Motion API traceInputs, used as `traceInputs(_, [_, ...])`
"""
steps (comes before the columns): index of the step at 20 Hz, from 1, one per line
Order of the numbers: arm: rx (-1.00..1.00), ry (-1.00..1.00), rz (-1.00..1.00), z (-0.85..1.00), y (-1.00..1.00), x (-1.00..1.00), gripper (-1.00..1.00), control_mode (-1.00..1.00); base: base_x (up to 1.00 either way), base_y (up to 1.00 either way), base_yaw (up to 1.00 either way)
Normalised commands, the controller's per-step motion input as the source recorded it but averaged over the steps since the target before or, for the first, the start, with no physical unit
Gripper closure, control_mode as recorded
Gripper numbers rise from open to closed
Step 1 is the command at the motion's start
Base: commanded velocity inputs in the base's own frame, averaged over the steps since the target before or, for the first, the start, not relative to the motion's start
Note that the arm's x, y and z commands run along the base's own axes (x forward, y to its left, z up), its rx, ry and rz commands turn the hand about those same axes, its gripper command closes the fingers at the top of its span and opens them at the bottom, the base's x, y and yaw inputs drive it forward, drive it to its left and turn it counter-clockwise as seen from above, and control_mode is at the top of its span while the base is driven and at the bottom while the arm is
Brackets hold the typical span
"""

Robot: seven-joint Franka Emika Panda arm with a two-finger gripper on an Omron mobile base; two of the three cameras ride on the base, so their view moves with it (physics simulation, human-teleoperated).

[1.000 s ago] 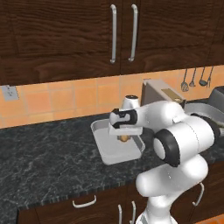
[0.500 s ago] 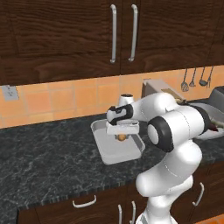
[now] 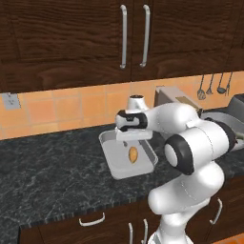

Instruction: Place one potato and one fish in each tupperware on the nearby counter, to pack two identical lunches.

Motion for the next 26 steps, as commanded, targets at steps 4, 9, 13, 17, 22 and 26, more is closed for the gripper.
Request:
traceInputs(4, [-0.02, 0.0, 0.01, 0.24, -0.14, -0.75, -1.0, -1.0, 0.0, 0.0, 0.0])
traceInputs(9, [0.0, -0.01, 0.01, 0.0, -0.42, -1.0, -1.0, -1.0, 0.0, 0.0, 0.0])
traceInputs(13, [0.0, 0.0, 0.05, 0.26, -0.21, -0.86, -1.0, -1.0, 0.0, 0.0, 0.0])
traceInputs(17, [0.0, 0.0, 0.07, 0.95, -0.04, -0.9, -1.0, -1.0, 0.0, 0.0, 0.0])
traceInputs(22, [0.0, 0.0, 0.11, 0.8, -0.22, -0.89, -1.0, -1.0, 0.0, 0.0, 0.0])
traceInputs(26, [0.03, 0.0, 0.1, 0.31, -0.38, -0.84, -1.0, -1.0, 0.0, 0.0, 0.0])
